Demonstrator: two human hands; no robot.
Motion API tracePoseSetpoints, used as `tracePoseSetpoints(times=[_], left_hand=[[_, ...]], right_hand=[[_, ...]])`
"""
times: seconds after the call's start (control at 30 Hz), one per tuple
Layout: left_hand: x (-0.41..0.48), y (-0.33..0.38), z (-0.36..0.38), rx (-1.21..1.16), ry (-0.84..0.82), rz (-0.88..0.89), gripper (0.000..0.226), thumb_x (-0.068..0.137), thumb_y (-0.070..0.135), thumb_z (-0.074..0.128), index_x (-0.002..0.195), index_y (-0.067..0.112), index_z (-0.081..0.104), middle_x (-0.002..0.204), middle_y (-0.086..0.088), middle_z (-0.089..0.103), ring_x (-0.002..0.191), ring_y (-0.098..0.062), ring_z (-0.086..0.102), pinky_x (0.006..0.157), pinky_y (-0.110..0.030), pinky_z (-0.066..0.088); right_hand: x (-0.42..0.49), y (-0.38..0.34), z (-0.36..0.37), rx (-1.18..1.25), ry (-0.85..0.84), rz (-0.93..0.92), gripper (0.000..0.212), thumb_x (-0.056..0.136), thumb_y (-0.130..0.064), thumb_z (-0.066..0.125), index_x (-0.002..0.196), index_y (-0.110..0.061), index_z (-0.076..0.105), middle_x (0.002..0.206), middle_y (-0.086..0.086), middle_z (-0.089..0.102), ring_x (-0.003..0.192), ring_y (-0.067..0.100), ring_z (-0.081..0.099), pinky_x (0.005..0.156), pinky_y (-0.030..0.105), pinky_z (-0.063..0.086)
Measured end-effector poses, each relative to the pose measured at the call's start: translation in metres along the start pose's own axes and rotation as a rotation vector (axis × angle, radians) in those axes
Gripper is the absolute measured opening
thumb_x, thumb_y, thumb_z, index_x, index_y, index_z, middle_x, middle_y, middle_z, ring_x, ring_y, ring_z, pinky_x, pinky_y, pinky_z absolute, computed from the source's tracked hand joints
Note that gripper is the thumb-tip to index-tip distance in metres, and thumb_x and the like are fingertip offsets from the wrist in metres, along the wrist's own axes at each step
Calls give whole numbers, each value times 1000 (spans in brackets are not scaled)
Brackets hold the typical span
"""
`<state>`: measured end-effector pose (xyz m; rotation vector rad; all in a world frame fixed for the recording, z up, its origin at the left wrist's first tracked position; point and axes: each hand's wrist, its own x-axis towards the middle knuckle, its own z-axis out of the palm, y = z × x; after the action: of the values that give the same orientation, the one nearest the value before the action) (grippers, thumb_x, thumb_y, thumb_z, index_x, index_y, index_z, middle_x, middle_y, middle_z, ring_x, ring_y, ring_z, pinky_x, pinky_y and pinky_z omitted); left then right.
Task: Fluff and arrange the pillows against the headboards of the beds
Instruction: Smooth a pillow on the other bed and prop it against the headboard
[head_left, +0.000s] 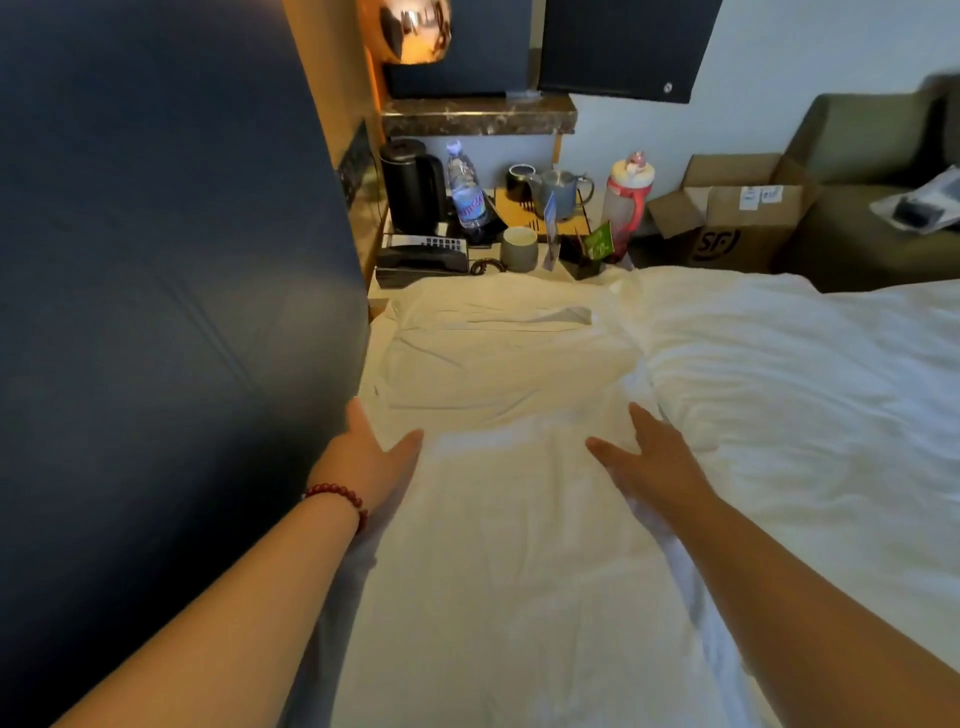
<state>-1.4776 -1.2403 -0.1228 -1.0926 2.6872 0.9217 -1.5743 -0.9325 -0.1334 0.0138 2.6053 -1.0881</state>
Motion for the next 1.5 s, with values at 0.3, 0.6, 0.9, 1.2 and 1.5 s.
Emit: tracePoseSetpoints(times=[0.3, 0.6, 0.9, 1.2, 1.5], left_hand=[[68, 88, 55, 287, 19, 527, 77, 90, 72, 29, 154, 31, 16, 164, 3, 11, 150, -23, 6, 120, -47, 11], [84, 64, 132, 324, 304, 625, 72, 92, 67, 20, 153, 27, 24, 164, -1, 7, 150, -22, -5, 119, -46, -6], [101, 56, 181, 267, 367, 694, 71, 96, 61, 24, 153, 19, 25, 163, -8, 10, 151, -27, 0, 120, -50, 0], [122, 47, 218, 240, 426, 719, 71, 92, 53, 35, 151, 15, 24, 159, -14, 22, 149, -32, 6, 120, -44, -4], [122, 49, 224, 284, 445, 711, 68, 97, 53, 24, 150, 12, 23, 157, -18, 24, 146, -36, 11, 119, -45, -3]], right_hand=[[70, -51, 43, -485, 214, -398, 69, 91, -71, 26, 150, -36, 31, 162, 3, 20, 149, 28, 10, 118, 51, 11], [97, 18, 89, -494, 250, -402, 63, 95, -70, 12, 152, -44, 10, 164, -9, 2, 150, 15, -7, 120, 45, 1], [120, 48, 113, -520, 237, -407, 61, 98, -62, 13, 154, -39, 3, 165, -4, -1, 151, 20, -5, 120, 49, 5], [145, 69, 136, -566, 265, -441, 62, 99, -57, 15, 155, -32, 7, 163, 3, 10, 150, 27, 6, 119, 44, 1], [150, 72, 141, -549, 290, -470, 61, 99, -57, 18, 154, -30, 15, 162, 6, 18, 149, 29, 11, 118, 44, 4]])
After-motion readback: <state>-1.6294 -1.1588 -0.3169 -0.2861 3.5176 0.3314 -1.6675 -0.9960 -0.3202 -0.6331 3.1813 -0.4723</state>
